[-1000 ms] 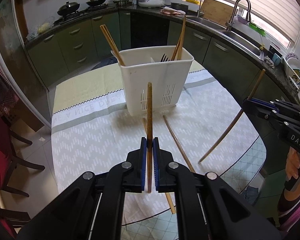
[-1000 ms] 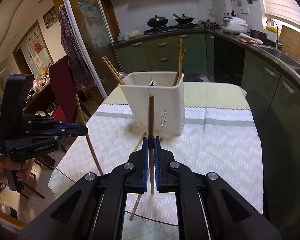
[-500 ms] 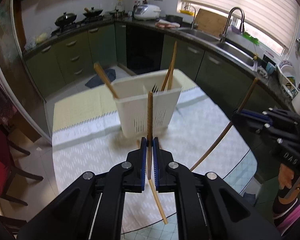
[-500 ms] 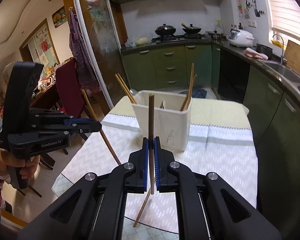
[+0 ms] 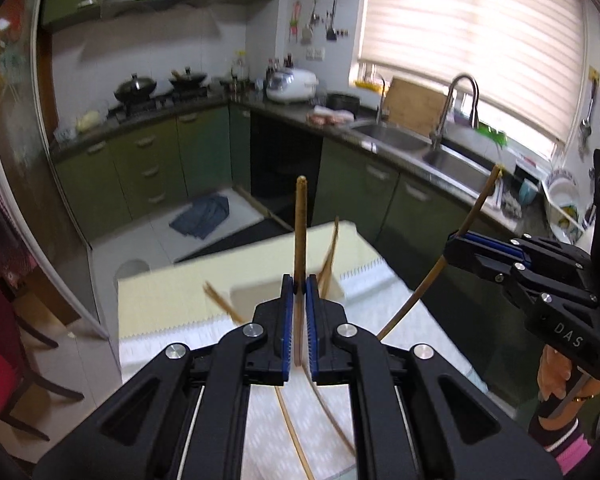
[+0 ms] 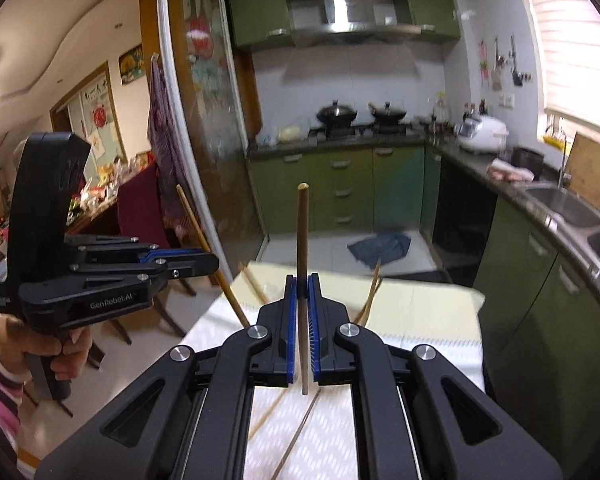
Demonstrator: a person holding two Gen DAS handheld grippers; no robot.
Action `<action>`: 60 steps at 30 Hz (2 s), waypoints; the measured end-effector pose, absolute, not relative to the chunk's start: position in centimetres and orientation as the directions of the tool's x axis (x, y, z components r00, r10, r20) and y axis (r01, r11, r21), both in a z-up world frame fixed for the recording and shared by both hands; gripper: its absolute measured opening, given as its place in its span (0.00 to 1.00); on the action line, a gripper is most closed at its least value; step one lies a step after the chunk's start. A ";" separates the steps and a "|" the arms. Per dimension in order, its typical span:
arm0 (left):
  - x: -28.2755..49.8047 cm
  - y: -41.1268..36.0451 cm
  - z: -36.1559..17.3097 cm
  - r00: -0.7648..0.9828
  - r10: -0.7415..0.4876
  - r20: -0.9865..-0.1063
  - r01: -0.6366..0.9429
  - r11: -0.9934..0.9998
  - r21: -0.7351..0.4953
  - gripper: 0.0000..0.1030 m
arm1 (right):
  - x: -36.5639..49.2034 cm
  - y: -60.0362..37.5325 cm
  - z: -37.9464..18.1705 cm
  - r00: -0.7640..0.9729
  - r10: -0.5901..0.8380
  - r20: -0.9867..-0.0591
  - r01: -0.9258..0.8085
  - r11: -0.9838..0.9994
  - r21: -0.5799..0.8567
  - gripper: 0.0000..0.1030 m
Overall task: Organize utensils
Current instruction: 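Lift the chopstick upright over the holder with the left tool while the right tool does likewise, then open the left tool to drop its chopstick in the holder while the right tool releases its own, then lower both open tools toward the last wooden chopsticks on the cloth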
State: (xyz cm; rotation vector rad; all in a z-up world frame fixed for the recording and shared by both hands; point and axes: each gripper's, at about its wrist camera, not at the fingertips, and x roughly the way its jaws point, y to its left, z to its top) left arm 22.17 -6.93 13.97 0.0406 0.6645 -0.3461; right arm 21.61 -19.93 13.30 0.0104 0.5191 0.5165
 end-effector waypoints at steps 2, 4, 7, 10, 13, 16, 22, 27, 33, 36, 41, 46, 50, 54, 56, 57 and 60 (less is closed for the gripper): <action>22.9 -6.9 15.1 0.754 -0.300 -0.584 0.316 0.945 -0.078 0.06 | 22.6 -20.0 14.6 0.763 0.467 -0.446 -0.456 0.879 0.140 0.06; 23.6 -6.8 15.8 0.772 -0.296 -0.563 0.304 0.949 -0.082 0.06 | 23.4 -20.2 15.6 0.777 0.462 -0.428 -0.447 0.883 0.142 0.06; 24.7 -6.9 16.5 0.811 -0.264 -0.522 0.278 0.959 -0.053 0.06 | 25.3 -20.3 16.3 0.790 0.455 -0.411 -0.431 0.889 0.155 0.06; 26.3 -7.3 15.5 0.818 -0.221 -0.531 0.251 0.968 -0.016 0.06 | 27.1 -20.2 16.0 0.800 0.435 -0.414 -0.412 0.899 0.149 0.06; 28.1 -7.6 13.5 0.794 -0.203 -0.573 0.239 0.971 -0.013 0.06 | 29.0 -19.9 14.6 0.801 0.419 -0.427 -0.394 0.907 0.149 0.06; 29.5 -7.9 11.3 0.767 -0.192 -0.612 0.235 0.972 -0.010 0.06 | 30.7 -19.6 12.6 0.803 0.402 -0.441 -0.376 0.915 0.149 0.06; 30.2 -7.9 8.7 0.716 -0.201 -0.668 0.247 0.969 -0.026 0.07 | 32.8 -18.5 8.5 0.768 0.396 -0.504 -0.378 0.915 0.144 0.06; 29.3 -7.6 9.2 0.728 -0.196 -0.657 0.246 0.969 -0.016 0.27 | 33.3 -18.1 7.5 0.758 0.386 -0.526 -0.374 0.918 0.135 0.06; 26.9 -7.2 9.4 0.718 -0.211 -0.663 0.264 0.964 -0.021 0.29 | 33.2 -17.8 7.2 0.755 0.388 -0.528 -0.376 0.917 0.136 0.07; 25.5 -6.9 8.0 0.688 -0.221 -0.691 0.276 0.961 -0.032 0.30 | 33.0 -17.8 7.3 0.753 0.390 -0.530 -0.377 0.916 0.138 0.07; 23.8 -6.1 2.8 0.587 -0.214 -0.781 0.272 0.960 -0.058 0.30 | 31.5 -18.3 8.0 0.761 0.406 -0.507 -0.386 0.910 0.150 0.07; 23.4 -6.2 -5.2 0.420 -0.163 -0.892 0.256 0.965 -0.056 0.30 | 27.2 -19.8 9.9 0.794 0.427 -0.432 -0.403 0.903 0.152 0.14; 24.0 -6.2 -10.8 0.264 -0.159 -0.951 0.207 0.973 -0.105 0.30 | 23.4 -20.7 9.4 0.791 0.427 -0.439 -0.412 0.901 0.134 0.28; 24.9 -6.5 -12.8 0.252 -0.137 -0.958 0.187 0.978 -0.091 0.30 | 21.4 -20.9 5.0 0.720 0.412 -0.558 -0.415 0.901 0.128 0.39; 25.3 -6.5 -12.9 0.265 -0.131 -0.955 0.178 0.980 -0.085 0.30 | 21.1 -21.1 2.6 0.691 0.389 -0.609 -0.402 0.907 0.124 0.39; 25.4 -6.6 -12.9 0.267 -0.129 -0.955 0.176 0.981 -0.083 0.30 | 21.0 -21.1 1.6 0.685 0.376 -0.624 -0.391 0.913 0.120 0.39; 26.0 -7.1 -13.1 0.256 -0.125 -0.958 0.170 0.982 -0.083 0.30 | 21.5 -21.4 -2.2 0.643 0.335 -0.688 -0.354 0.928 0.121 0.39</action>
